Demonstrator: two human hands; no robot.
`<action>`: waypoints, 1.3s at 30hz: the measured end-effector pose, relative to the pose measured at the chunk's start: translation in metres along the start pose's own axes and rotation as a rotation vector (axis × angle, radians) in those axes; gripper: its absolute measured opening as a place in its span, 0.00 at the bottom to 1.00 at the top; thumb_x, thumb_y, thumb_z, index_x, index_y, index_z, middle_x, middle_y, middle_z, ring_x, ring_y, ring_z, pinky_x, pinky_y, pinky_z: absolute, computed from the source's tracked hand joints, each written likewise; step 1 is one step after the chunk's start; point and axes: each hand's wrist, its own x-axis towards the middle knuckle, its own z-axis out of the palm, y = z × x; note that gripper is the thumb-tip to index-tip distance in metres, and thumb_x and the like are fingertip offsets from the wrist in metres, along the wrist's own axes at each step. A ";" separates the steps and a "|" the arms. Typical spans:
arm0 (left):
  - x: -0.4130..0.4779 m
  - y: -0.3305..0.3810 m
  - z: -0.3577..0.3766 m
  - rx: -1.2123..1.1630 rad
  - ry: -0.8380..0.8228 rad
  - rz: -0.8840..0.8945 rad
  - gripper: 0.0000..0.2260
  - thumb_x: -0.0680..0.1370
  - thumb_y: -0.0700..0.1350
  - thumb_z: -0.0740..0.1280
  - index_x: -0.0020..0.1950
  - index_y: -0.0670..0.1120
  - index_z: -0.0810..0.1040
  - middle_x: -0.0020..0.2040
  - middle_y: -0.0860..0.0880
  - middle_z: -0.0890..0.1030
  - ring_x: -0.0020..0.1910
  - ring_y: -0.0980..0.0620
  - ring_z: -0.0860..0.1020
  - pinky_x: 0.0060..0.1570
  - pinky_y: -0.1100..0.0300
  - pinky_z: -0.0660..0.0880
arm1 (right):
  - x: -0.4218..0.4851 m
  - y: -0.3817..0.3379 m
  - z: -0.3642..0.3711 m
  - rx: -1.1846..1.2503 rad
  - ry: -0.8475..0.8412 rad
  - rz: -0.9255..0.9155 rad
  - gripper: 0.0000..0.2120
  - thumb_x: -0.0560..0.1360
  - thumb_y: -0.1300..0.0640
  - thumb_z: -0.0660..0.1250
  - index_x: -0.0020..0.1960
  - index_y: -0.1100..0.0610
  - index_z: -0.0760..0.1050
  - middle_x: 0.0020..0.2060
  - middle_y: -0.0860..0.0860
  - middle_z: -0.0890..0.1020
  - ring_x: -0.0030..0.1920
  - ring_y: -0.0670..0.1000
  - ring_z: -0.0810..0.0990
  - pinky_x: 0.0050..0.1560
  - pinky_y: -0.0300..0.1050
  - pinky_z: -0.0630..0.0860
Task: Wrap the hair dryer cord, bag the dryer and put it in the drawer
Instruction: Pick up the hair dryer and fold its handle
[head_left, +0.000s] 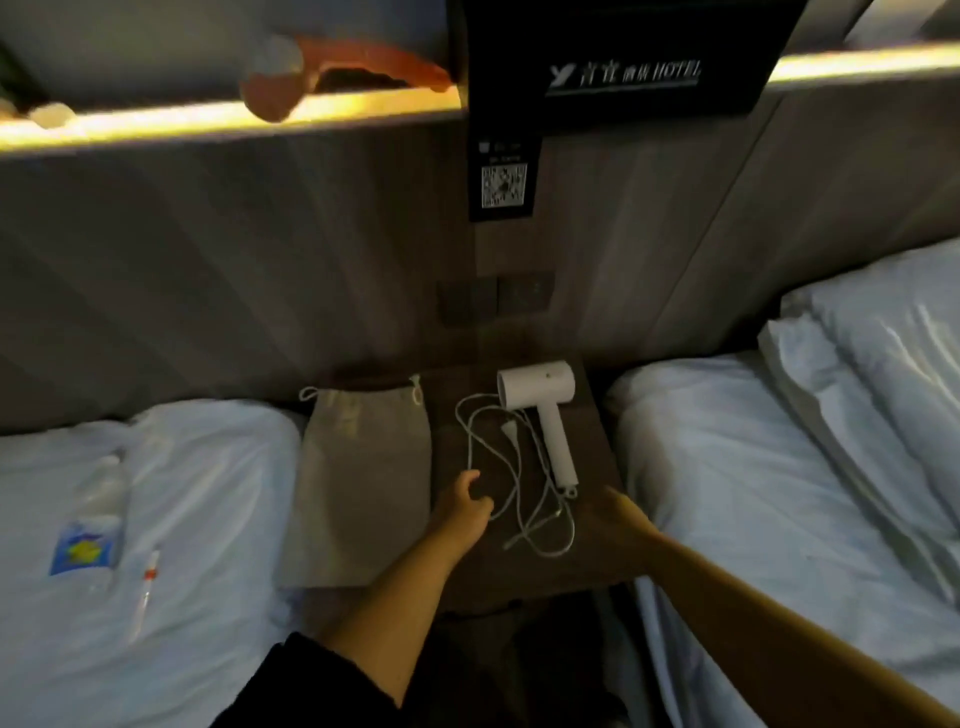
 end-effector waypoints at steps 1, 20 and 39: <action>0.016 0.000 0.007 0.010 0.028 -0.007 0.25 0.77 0.42 0.61 0.74 0.48 0.61 0.72 0.42 0.67 0.65 0.43 0.71 0.60 0.54 0.72 | 0.017 0.000 0.003 0.038 0.019 0.017 0.17 0.73 0.55 0.66 0.59 0.63 0.75 0.55 0.60 0.80 0.57 0.60 0.78 0.50 0.46 0.74; 0.149 -0.037 0.077 0.430 0.494 0.267 0.29 0.71 0.55 0.68 0.67 0.42 0.68 0.66 0.43 0.72 0.65 0.42 0.68 0.61 0.52 0.66 | 0.162 -0.008 0.059 -0.050 0.358 0.077 0.26 0.68 0.51 0.71 0.63 0.57 0.68 0.58 0.56 0.77 0.58 0.58 0.77 0.56 0.55 0.76; 0.111 -0.083 0.081 0.370 0.402 0.480 0.15 0.78 0.50 0.60 0.60 0.43 0.75 0.59 0.42 0.78 0.58 0.42 0.76 0.54 0.52 0.71 | 0.124 0.038 0.076 -0.027 0.562 -0.240 0.21 0.62 0.53 0.73 0.50 0.58 0.68 0.38 0.54 0.74 0.38 0.54 0.74 0.33 0.43 0.67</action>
